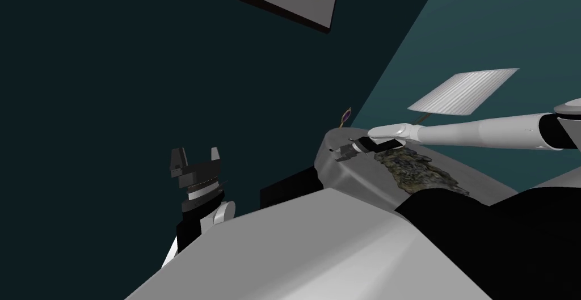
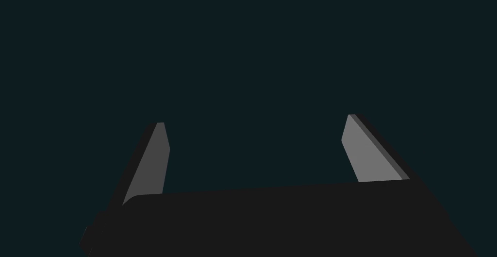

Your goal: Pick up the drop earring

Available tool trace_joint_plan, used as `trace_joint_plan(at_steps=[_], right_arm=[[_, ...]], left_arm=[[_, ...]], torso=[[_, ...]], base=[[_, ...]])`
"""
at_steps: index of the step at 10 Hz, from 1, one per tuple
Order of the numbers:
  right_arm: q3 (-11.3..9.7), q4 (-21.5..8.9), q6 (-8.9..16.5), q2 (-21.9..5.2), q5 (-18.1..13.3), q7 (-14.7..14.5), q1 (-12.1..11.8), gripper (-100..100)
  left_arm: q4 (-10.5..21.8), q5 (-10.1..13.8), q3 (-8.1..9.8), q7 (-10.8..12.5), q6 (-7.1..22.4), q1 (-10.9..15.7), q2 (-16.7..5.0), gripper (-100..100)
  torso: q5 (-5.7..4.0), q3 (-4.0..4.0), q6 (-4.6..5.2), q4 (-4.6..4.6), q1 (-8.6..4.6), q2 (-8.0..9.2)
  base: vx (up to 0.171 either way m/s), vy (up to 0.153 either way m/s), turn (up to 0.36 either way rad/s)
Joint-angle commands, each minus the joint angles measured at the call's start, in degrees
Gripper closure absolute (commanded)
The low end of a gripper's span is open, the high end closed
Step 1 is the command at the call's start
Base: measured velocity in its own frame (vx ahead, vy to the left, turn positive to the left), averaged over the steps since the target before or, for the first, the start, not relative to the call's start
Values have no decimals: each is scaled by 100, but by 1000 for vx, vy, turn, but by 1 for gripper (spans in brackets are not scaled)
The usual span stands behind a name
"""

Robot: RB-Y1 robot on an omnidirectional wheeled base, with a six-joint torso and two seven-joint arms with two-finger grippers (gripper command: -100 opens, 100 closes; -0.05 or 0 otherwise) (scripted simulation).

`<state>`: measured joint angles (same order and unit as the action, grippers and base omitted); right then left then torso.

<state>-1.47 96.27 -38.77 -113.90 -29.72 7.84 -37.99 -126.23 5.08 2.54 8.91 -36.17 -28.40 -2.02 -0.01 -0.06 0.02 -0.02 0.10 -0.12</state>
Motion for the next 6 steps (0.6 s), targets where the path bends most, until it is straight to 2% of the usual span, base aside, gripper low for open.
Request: trace_joint_plan(at_steps=[1, 2, 3, 4, 5, 6], right_arm=[[286, -91, 8, -212, 176, -124, -286, -100], [364, -91, 8, -212, 176, -124, -484, -100], [348, -164, -5, -419, 129, -103, -560, -100], [333, -226, -18, -602, 89, -84, -614, -100], [333, -226, -18, -602, 89, -84, -614, -100], [319, -279, -30, -762, 55, -67, -663, -100]], left_arm=[[0, 0, 0, 0, 0, 0, 0, 0], [0, 0, 0, 0, 0, 0, 0, 0], [0, 0, 0, 0, 0, 0, 0, 0], [0, 0, 0, 0, 0, 0, 0, 0], [0, 0, 0, 0, 0, 0, 0, 0], [0, 0, 0, 0, 0, 0, 0, 0]], torso=[[0, 0, 0, 0, 0, 0], [0, -1, 0, -1, 0, -1], [-2, 1, 1, 0, -2, 3], [0, 0, 0, -1, 2, 0], [2, -5, -2, -2, 9, -7], [1, -2, 2, -1, 6, -4]], base=[[28, 17, 18], [15, 11, 2], [25, 27, 39], [44, 40, 66], [32, 31, 22], [25, 31, 27]])
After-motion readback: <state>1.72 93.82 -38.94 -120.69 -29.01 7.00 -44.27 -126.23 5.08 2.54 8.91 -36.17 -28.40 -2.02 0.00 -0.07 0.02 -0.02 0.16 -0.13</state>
